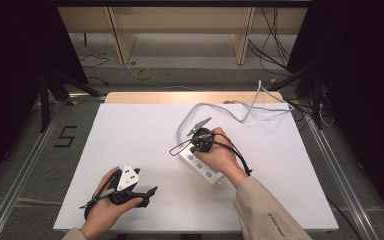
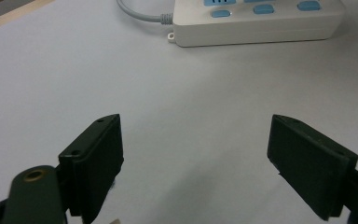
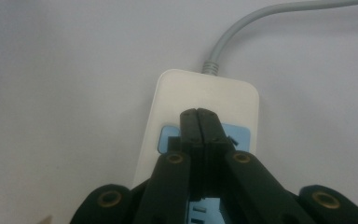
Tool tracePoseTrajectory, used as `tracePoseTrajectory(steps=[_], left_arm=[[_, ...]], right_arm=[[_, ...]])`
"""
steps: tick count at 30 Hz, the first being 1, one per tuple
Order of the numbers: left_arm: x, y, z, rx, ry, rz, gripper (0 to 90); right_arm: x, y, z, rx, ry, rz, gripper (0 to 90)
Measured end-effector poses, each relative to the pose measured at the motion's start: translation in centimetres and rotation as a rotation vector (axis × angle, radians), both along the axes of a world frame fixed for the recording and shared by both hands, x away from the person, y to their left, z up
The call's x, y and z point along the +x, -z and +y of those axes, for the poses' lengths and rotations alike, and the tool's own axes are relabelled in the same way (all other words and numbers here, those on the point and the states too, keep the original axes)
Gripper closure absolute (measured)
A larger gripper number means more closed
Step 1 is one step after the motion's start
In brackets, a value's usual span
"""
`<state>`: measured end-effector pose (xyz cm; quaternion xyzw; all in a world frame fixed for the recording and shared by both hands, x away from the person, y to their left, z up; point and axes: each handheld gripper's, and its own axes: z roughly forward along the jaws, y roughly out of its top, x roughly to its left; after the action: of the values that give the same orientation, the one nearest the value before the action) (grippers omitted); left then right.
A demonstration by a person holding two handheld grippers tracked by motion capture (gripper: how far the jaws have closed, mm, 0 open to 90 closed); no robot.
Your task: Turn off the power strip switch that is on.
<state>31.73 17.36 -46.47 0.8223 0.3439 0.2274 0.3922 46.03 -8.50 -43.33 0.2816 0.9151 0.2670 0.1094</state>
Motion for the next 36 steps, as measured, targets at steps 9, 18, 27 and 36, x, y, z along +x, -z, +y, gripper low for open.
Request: tracePoseTrajectory(steps=[9,18,27,36], left_arm=[[0.0,0.0,0.0,0.001,0.001,0.000,18.2],[0.0,0.0,0.0,0.000,0.001,-0.001,18.3],[0.0,0.0,0.0,0.000,0.002,-0.002,18.3],[0.0,0.0,0.0,0.000,0.003,-0.002,18.4]], right_arm=[[0.1,0.2,0.5,-0.008,-0.002,0.044,90.0],[0.2,0.5,0.9,-0.016,-0.003,0.062,90.0],[0.3,0.4,1.6,-0.030,-0.009,0.075,90.0],[0.5,0.5,1.9,-0.059,-0.017,0.095,90.0]])
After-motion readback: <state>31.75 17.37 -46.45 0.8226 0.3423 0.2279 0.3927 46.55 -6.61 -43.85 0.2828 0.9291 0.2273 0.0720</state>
